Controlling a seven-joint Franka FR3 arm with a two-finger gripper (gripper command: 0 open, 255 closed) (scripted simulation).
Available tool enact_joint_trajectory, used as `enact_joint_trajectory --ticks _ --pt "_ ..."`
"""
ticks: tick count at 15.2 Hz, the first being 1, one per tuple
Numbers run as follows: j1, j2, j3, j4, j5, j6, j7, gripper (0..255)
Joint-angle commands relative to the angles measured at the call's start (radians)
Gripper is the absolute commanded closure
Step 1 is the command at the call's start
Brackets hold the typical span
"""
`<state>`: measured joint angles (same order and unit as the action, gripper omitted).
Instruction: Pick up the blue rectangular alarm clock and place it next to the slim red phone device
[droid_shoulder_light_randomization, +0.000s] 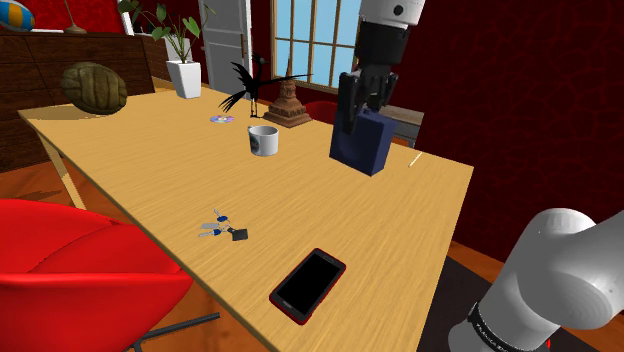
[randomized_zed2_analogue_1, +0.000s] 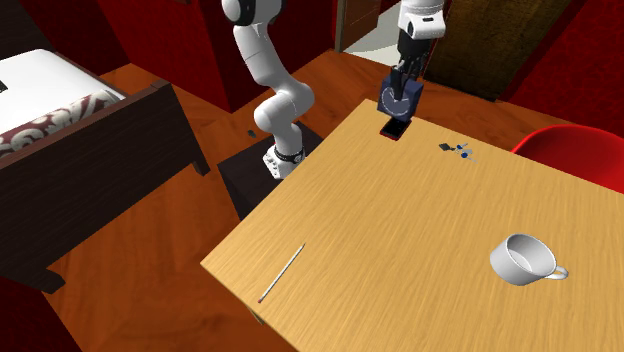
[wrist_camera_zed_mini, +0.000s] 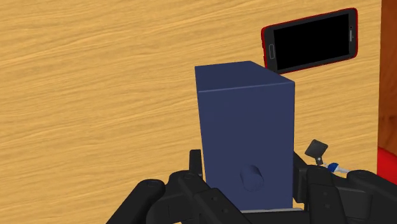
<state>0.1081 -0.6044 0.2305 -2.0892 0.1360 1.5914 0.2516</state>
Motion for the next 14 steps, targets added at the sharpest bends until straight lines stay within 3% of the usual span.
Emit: enact_joint_trajectory --ticks 1,14 --pt "0.009 0.001 0.029 0.004 0.013 0.0 0.036 255" --pt "0.02 -0.041 0.044 -0.202 0.032 0.165 0.027 255"
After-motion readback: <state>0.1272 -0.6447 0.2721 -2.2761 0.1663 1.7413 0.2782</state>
